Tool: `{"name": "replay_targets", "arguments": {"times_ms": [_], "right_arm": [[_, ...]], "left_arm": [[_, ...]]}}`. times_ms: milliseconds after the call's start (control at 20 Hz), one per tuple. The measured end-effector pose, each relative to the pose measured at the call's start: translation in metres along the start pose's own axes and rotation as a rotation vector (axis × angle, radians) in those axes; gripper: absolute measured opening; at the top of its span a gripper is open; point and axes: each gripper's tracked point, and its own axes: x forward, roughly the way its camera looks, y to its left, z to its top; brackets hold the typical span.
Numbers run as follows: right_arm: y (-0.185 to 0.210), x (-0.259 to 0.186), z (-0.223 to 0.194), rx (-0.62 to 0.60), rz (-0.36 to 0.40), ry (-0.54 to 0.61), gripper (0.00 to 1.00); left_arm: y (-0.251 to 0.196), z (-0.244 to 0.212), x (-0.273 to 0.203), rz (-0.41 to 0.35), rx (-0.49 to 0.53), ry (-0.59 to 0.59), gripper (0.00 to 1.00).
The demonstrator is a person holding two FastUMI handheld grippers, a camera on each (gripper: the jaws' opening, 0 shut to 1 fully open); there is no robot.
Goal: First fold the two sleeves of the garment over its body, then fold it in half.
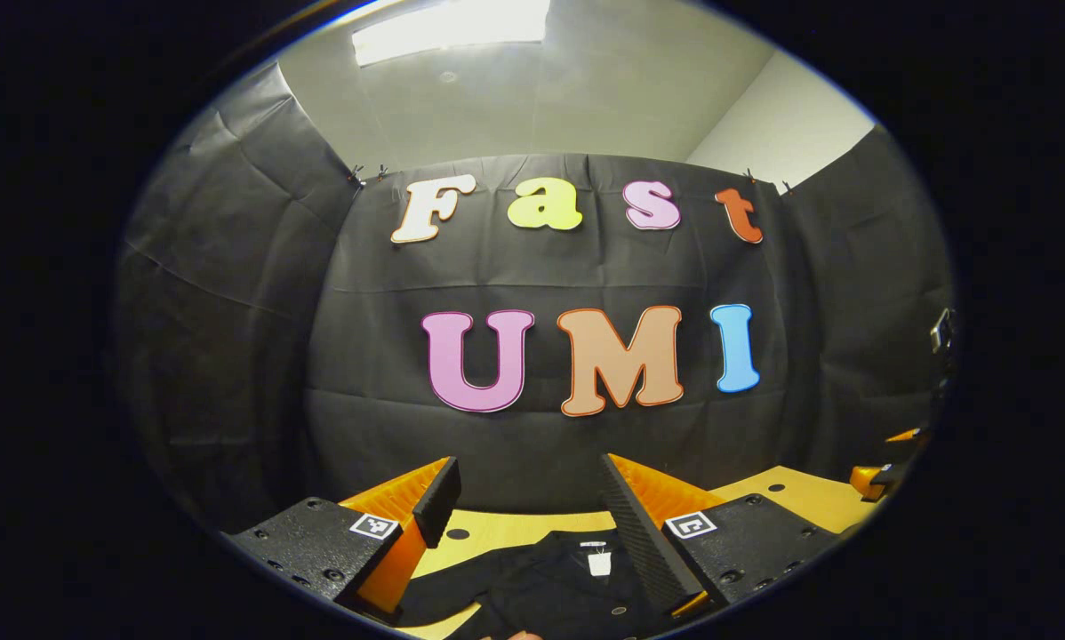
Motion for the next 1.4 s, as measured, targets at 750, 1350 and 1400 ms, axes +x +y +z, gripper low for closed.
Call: {"name": "replay_targets", "arguments": {"times_ms": [750,1350,1400], "right_arm": [[-0.043,0.018,-0.186,-0.145,0.090,0.612,0.99],[-0.041,-0.003,-0.251,-0.147,0.165,0.963,1.00],[-0.040,-0.009,-0.255,-0.147,0.185,1.004,0.98]], "left_arm": [[-0.006,-0.015,-0.001,0.038,0.002,0.040,0.92],[0.002,-0.017,-0.014,0.083,0.025,0.053,0.93],[0.001,-0.016,-0.015,0.083,0.025,0.050,0.93]]}}
